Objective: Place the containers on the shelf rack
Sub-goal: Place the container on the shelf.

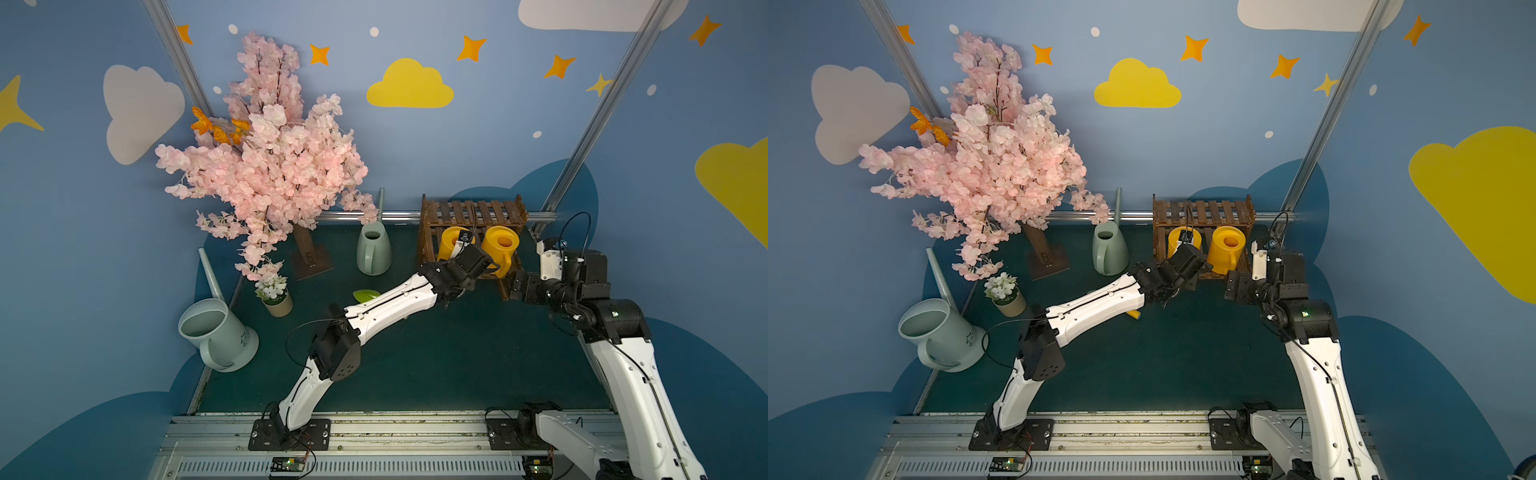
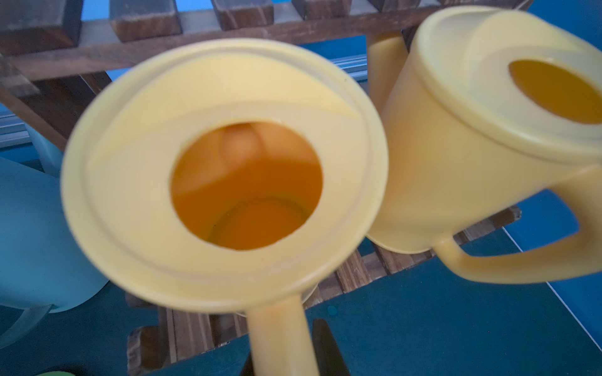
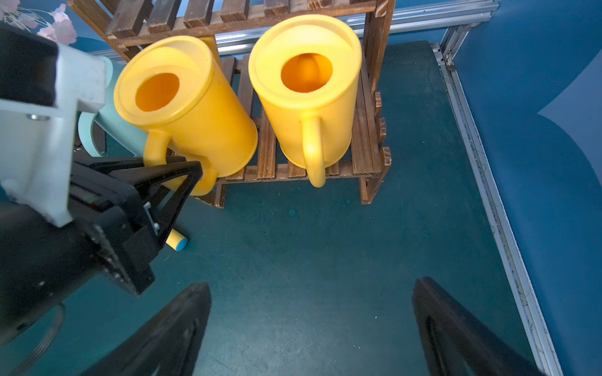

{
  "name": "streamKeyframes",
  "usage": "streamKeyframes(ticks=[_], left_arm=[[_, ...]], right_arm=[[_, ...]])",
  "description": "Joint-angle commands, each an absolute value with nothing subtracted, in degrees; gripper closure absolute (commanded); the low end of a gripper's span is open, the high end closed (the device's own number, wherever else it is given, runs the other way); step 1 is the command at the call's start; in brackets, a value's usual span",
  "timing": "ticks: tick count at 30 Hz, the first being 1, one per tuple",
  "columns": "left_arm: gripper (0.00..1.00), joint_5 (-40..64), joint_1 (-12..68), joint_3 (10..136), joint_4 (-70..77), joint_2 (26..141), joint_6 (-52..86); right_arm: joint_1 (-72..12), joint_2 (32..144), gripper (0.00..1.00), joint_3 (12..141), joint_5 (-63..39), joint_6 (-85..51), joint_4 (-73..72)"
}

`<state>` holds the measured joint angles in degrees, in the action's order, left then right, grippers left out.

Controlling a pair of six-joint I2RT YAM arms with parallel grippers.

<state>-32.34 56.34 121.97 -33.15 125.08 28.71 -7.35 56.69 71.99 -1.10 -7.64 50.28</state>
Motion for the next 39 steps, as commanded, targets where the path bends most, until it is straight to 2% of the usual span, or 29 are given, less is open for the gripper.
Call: streamKeyframes(ticks=[1, 6, 14, 26, 30, 34, 37, 39], left_arm=[[0.93, -33.1, 55.7, 123.4, -33.9, 127.2, 29.4], [0.86, -33.3, 55.4, 124.4, -33.8, 128.7, 29.8], [0.68, -33.0, 55.6, 124.6, -35.0, 128.2, 30.0], [0.48, -33.5, 57.0, 119.8, -35.7, 120.8, 26.9], [0.38, -32.9, 57.3, 116.0, -35.7, 116.6, 25.0], [0.32, -33.4, 57.1, 109.9, -35.0, 110.9, 22.2], [0.21, -31.7, 56.5, 101.9, -31.9, 104.9, 18.2], [0.11, -28.1, 55.3, 96.3, -29.2, 100.8, 15.2]], right_arm=[[-7.7, 56.4, 0.02, 71.7, -0.7, -7.3, 50.1], [-7.7, 56.8, 0.02, 71.8, -0.8, -7.2, 50.1], [-7.6, 56.8, 0.02, 72.0, -0.8, -7.2, 50.1], [-7.6, 56.9, 0.02, 72.8, -0.8, -7.2, 49.8], [-7.6, 56.8, 0.02, 73.4, -0.3, -7.4, 49.7], [-6.7, 57.7, 0.02, 75.6, -0.9, -7.2, 51.5], [-6.0, 58.4, 0.02, 76.4, -1.3, -7.5, 51.6], [-5.9, 58.5, 0.02, 76.9, -1.8, -7.7, 51.6]])
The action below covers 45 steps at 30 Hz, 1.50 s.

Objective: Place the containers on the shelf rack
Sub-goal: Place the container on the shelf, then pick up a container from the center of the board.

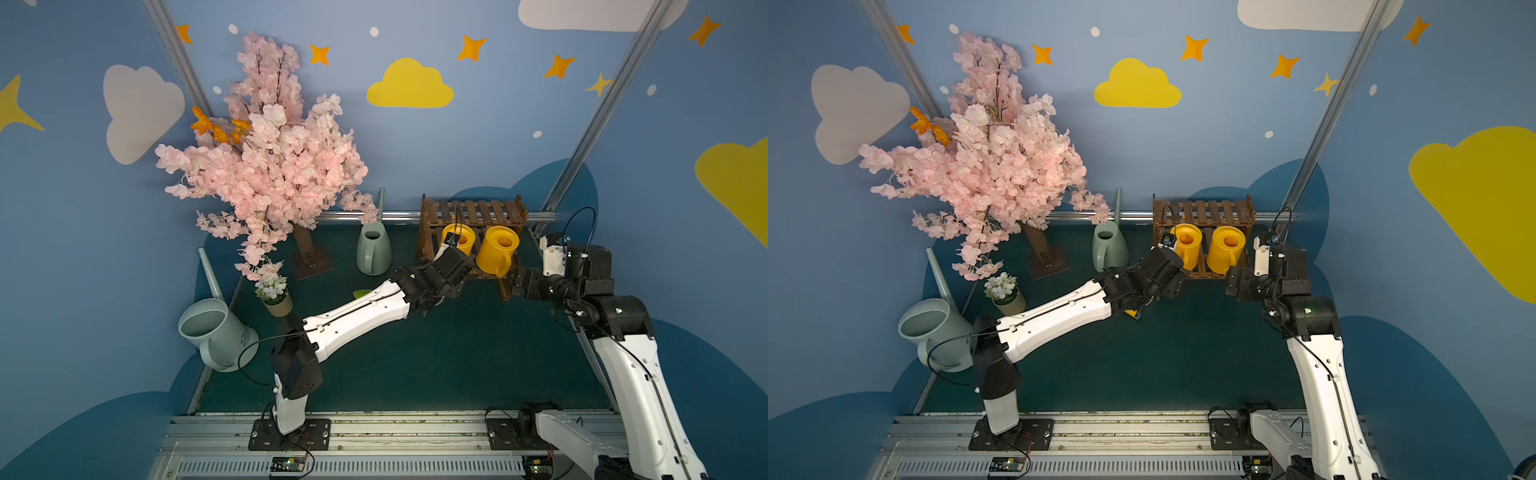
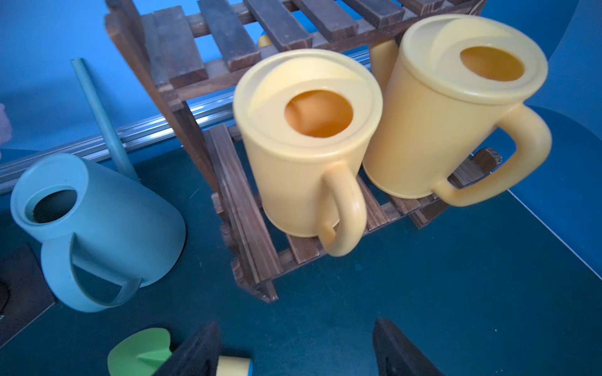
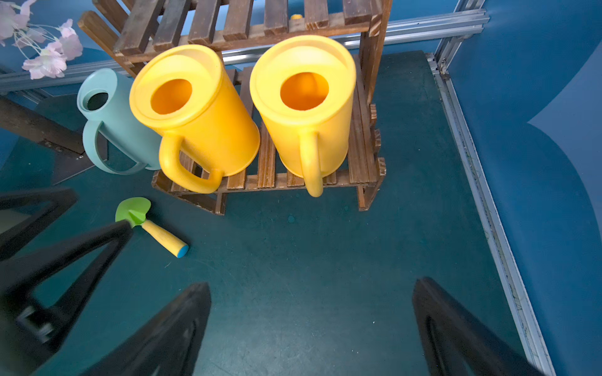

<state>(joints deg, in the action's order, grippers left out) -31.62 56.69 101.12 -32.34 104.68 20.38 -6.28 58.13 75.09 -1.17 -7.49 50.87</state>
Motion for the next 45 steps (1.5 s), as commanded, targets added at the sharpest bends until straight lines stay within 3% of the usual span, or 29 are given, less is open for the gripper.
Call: streamKeyframes(ticks=[1, 6, 13, 18, 30, 37, 45], left_arm=[[0.06, -25.3, 54.3, 92.3, -27.5, 98.7, 13.7], [0.00, -12.7, 44.5, 78.0, -21.9, 89.3, 14.0], [0.00, -7.6, 32.8, 64.2, -12.8, 83.2, 9.2], [0.00, -6.2, 26.0, 63.1, -7.6, 89.8, 8.2], [0.01, -10.3, 24.0, 73.6, 2.1, 109.6, 6.3], [0.19, -14.3, 24.0, 73.6, 6.8, 111.5, 4.5], [0.59, -14.3, 24.0, 73.7, 7.3, 112.3, 5.0]], right_arm=[[-5.9, 58.5, 0.02, 77.1, -2.2, -7.8, 51.4], [-7.7, 57.4, 0.02, 77.4, -4.6, -7.1, 50.2], [-17.8, 58.3, 0.02, 78.7, -0.7, -4.6, 51.3], [-20.6, 58.6, 0.02, 79.1, 2.3, -5.4, 50.7], [-21.1, 55.4, 0.02, 77.3, 6.0, -6.7, 52.7], [-21.2, 54.7, 0.02, 76.8, 7.4, -7.3, 52.8], [-21.1, 55.2, 0.02, 76.8, 7.8, -7.7, 52.4]])
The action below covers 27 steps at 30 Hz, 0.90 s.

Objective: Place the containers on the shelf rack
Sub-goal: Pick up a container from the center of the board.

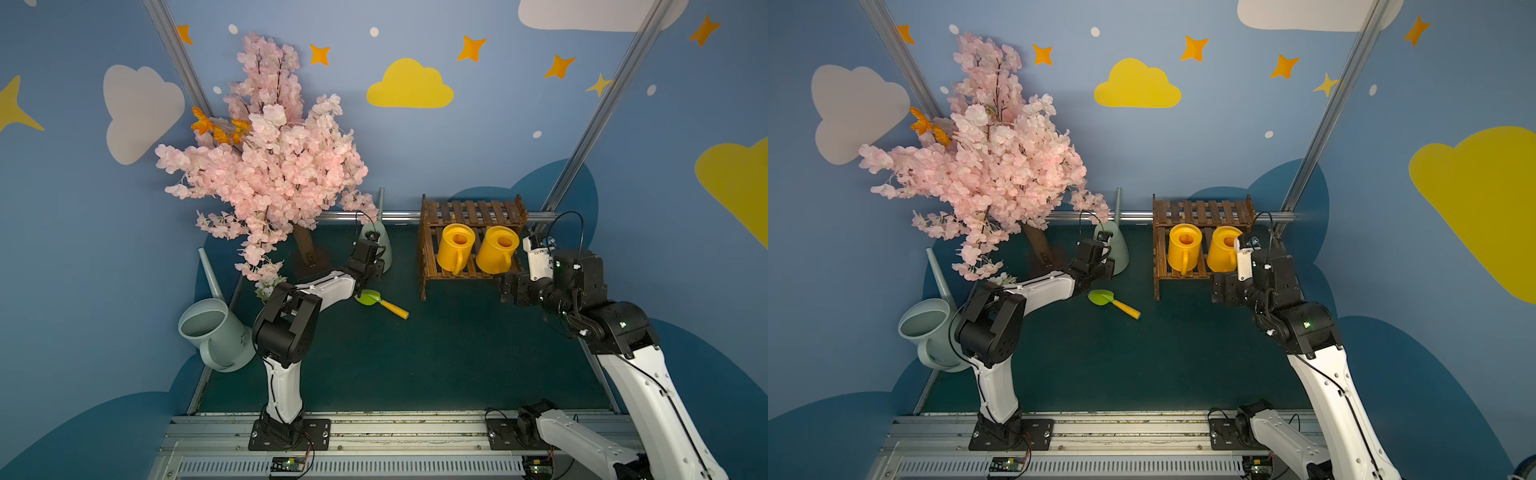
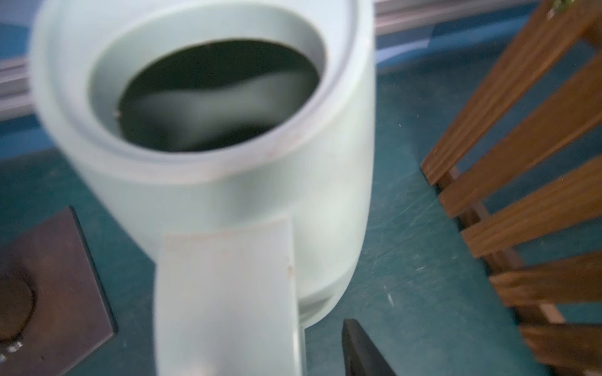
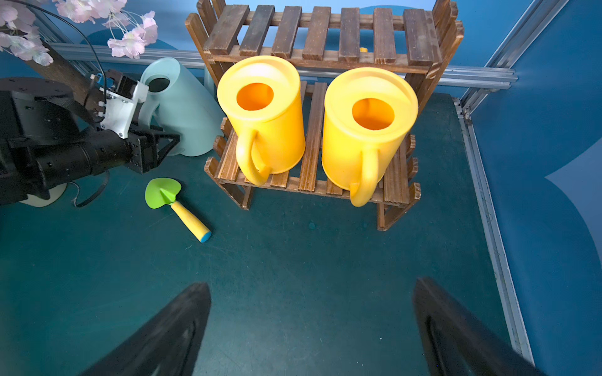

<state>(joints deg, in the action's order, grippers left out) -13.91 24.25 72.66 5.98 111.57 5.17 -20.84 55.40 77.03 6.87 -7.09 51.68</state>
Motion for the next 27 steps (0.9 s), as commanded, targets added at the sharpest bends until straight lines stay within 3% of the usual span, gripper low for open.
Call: streamKeyframes(ticks=[1, 10, 27], left_arm=[[0.63, -14.1, 24.0, 73.6, 7.3, 112.3, 5.1], [0.83, -12.5, 24.2, 72.4, 6.1, 110.4, 4.4], [0.93, -8.4, 24.9, 67.6, -5.6, 95.9, 5.2]], right_arm=[[-21.2, 55.2, 0.02, 76.8, 7.9, -7.8, 52.3], [-21.1, 54.8, 0.02, 76.3, 8.7, -8.2, 52.2], [-21.0, 51.5, 0.02, 74.5, 14.6, -10.4, 54.0]])
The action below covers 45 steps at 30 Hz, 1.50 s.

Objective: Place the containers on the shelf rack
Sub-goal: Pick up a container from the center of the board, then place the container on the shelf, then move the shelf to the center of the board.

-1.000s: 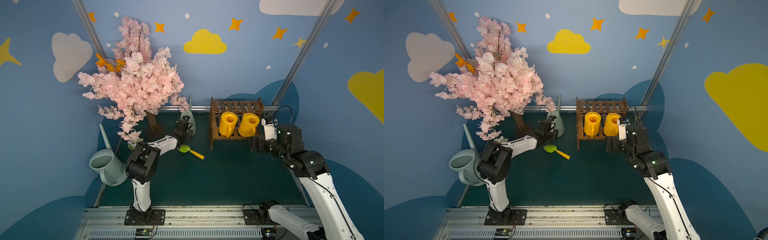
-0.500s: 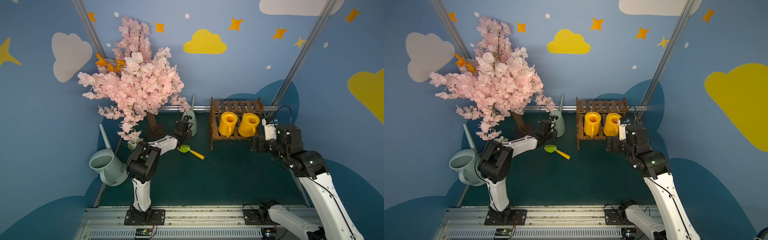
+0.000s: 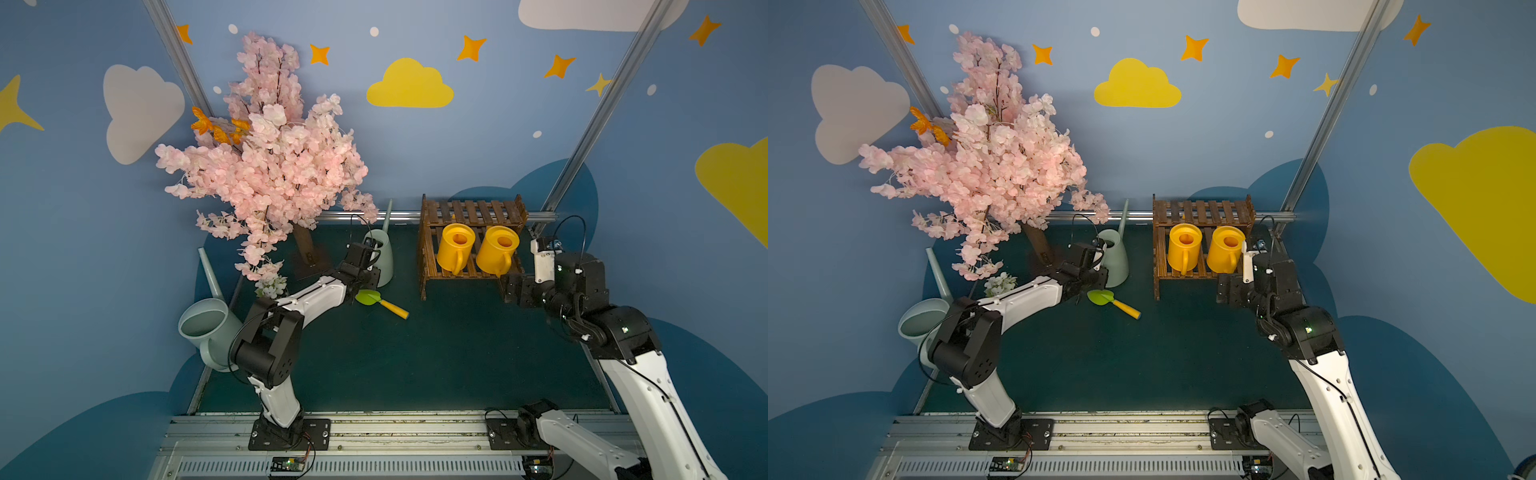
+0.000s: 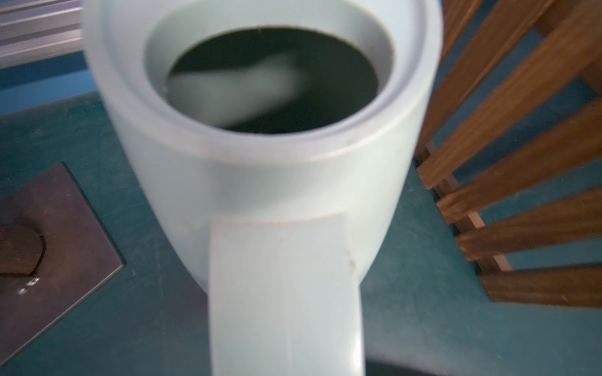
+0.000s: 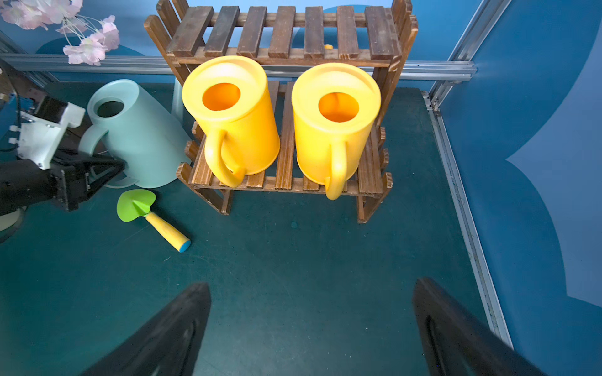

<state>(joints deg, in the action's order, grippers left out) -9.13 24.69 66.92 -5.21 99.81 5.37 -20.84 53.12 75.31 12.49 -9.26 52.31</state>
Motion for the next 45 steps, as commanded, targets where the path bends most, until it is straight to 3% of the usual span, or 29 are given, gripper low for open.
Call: streamKeyframes(ticks=[1, 20, 38, 45], left_arm=[[0.93, -8.5, 24.8, 67.6, -6.2, 95.2, 5.2], [0.97, -4.4, 25.0, 76.7, -18.9, 87.9, 4.8], [0.97, 5.4, 26.9, 87.8, -30.7, 80.7, 5.4], [0.97, 6.3, 29.0, 92.2, -32.5, 81.4, 4.4]], right_arm=[[-21.0, 51.3, 0.02, 74.3, 14.8, -10.4, 54.2], [-18.9, 50.8, 0.02, 74.1, 16.9, -11.3, 55.1], [2.4, 65.1, 0.03, 82.6, 4.3, -9.5, 56.3], [12.0, 74.4, 0.18, 86.3, -3.5, -9.6, 57.6]])
